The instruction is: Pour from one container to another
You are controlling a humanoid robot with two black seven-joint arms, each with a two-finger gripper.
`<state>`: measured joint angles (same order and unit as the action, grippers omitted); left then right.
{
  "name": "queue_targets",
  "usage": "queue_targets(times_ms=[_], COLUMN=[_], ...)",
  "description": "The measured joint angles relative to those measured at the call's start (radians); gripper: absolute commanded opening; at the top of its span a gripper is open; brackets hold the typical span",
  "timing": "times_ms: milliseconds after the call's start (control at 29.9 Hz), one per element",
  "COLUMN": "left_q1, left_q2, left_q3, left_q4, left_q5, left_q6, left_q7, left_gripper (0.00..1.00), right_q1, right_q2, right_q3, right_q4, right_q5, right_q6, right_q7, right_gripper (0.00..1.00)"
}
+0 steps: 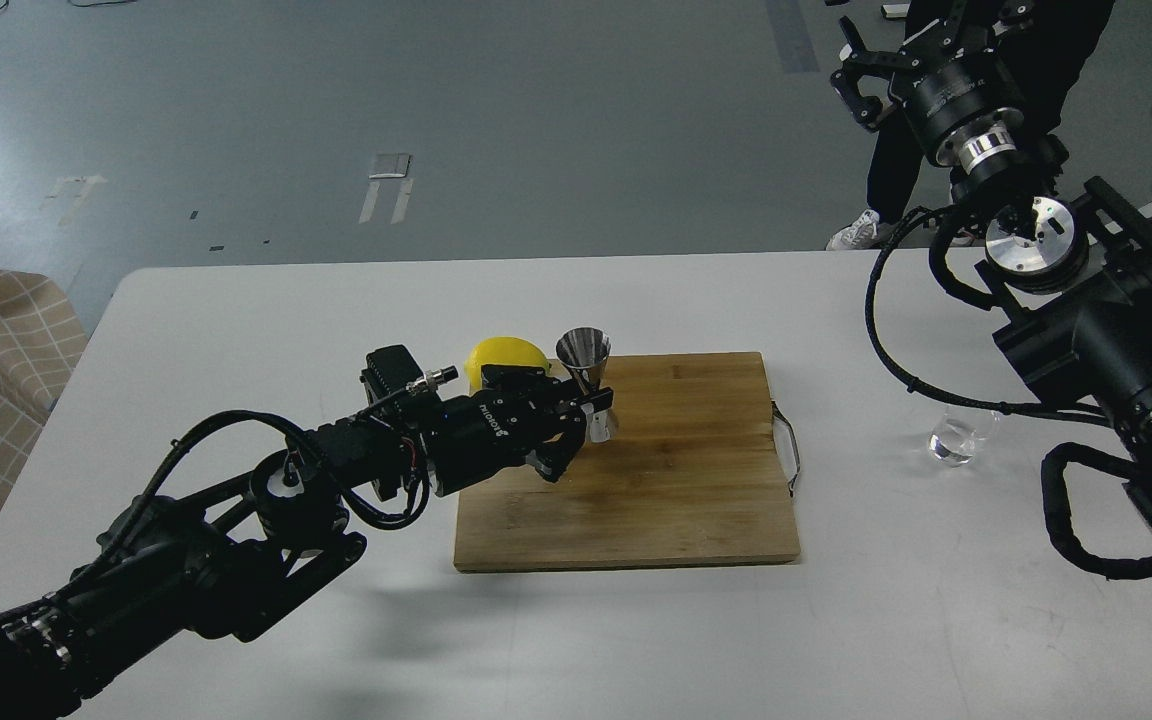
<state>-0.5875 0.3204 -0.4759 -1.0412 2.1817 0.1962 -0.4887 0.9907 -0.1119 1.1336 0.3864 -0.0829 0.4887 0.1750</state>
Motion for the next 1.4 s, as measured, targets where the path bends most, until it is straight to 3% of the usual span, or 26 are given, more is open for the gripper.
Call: queue_targets(times_ms=[1404], left_q1=[0.007], left_q2=[-0.033], left_q3=[0.037], left_q4=[0.096], left_q5=[0.0], left_q6=[0.027], left_q7=[0.0], left_gripper=[0.0], right_q1=[0.014], right_q2=[0.006], right_q3=[-0.002], right_q4=[-0.003], right_q5=[0.0], right_q6=[0.0], right_q7=[0.001], right_gripper=[1.0])
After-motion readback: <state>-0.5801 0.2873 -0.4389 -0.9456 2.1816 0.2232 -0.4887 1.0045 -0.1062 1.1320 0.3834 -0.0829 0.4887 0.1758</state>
